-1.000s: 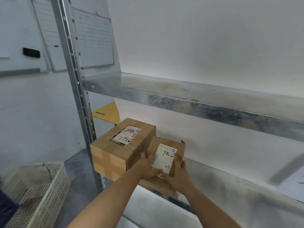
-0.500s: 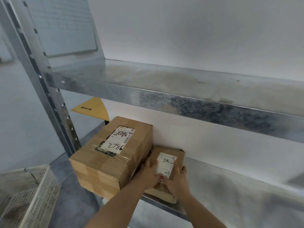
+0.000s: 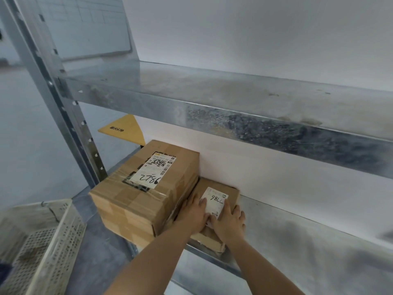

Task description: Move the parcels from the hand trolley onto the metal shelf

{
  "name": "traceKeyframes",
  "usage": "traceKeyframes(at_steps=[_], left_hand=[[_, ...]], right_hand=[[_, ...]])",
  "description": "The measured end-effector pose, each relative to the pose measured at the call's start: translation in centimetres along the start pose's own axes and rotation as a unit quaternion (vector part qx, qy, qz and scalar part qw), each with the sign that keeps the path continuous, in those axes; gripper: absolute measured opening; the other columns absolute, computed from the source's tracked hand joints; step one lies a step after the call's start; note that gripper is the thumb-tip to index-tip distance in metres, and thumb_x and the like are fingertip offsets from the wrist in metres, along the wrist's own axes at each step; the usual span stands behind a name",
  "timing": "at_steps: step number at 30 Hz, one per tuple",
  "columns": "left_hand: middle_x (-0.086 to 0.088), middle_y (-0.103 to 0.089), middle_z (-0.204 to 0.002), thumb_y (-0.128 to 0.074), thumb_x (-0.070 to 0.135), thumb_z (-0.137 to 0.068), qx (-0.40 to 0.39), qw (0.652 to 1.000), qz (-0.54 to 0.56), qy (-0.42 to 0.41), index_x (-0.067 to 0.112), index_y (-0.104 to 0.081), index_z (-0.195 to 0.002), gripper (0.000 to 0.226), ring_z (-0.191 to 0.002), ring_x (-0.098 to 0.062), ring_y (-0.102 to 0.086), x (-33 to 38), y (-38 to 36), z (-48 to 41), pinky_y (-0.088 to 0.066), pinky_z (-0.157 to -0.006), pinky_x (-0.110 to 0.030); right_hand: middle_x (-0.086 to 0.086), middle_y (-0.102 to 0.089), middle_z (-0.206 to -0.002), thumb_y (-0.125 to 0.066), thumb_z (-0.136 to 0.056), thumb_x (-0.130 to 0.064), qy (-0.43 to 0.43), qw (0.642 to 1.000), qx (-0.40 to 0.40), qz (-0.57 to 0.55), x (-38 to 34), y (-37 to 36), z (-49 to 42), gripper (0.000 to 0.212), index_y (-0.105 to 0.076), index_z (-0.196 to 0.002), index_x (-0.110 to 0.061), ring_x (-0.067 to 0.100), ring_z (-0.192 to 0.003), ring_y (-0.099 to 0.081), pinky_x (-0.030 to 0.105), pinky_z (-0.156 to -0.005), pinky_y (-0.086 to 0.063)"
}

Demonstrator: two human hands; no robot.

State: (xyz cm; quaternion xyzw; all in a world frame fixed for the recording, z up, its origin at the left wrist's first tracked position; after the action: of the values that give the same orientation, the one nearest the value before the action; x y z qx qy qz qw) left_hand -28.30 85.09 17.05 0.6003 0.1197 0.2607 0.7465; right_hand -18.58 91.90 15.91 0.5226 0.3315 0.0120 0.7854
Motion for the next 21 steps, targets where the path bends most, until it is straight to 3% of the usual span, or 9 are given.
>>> traceKeyframes(at_steps=[7,11,16,21], left_hand=[[-0.01,-0.004,-0.159,-0.029,0.035,-0.101,0.036,0.999,-0.005,-0.004,0.011,-0.012,-0.15,0.057,-0.146,-0.026,-0.007,0.4,2.2,2.8,-0.014,-0.119,-0.038],[-0.008,-0.014,-0.158,-0.034,0.036,-0.099,0.091,0.996,0.013,-0.006,0.013,-0.021,-0.148,0.055,-0.144,-0.026,-0.016,1.0,3.7,6.3,-0.021,-0.116,-0.04],[-0.006,-0.015,-0.159,-0.033,0.034,-0.099,0.157,0.987,-0.03,0.013,0.018,-0.026,-0.147,0.051,-0.147,-0.026,-0.005,0.8,5.8,12.1,-0.008,-0.119,-0.04],[-0.012,-0.021,-0.156,-0.034,0.031,-0.099,0.222,0.972,-0.005,0.081,0.014,-0.03,-0.146,0.05,-0.146,-0.027,-0.013,-1.7,7.7,19.0,-0.008,-0.118,-0.037]], right_hand=[[0.014,0.004,-0.157,-0.05,-0.089,-0.046,0.084,0.995,0.042,0.031,-0.7,3.8,1.9,0.077,-0.005,-0.148,-0.025,0.035,-0.145,0.007,0.045,-0.117,-0.008],[0.013,0.007,-0.157,-0.051,-0.088,-0.048,0.142,0.986,0.056,0.068,-1.7,5.6,4.5,0.081,-0.005,-0.149,-0.022,0.032,-0.145,0.01,0.043,-0.118,-0.005],[0.012,0.008,-0.158,-0.05,-0.086,-0.055,0.23,0.967,0.058,0.095,-3.8,6.9,8.2,0.082,-0.009,-0.149,-0.025,0.035,-0.145,0.007,0.048,-0.117,-0.005],[0.012,0.005,-0.158,-0.05,-0.083,-0.06,0.315,0.942,0.036,0.11,-7.3,6.6,12.8,0.086,-0.007,-0.149,-0.026,0.034,-0.145,0.005,0.05,-0.117,-0.005]])
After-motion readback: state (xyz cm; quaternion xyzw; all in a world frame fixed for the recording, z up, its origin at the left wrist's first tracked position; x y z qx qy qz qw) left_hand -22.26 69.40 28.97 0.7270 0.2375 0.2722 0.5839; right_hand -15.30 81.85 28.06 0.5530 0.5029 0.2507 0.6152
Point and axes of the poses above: each hand's wrist, its own z-axis away from the middle knuckle, its own y-axis out of the back of the hand, x = y × z, the point moved 6 cm from there along -z, towards the middle knuckle
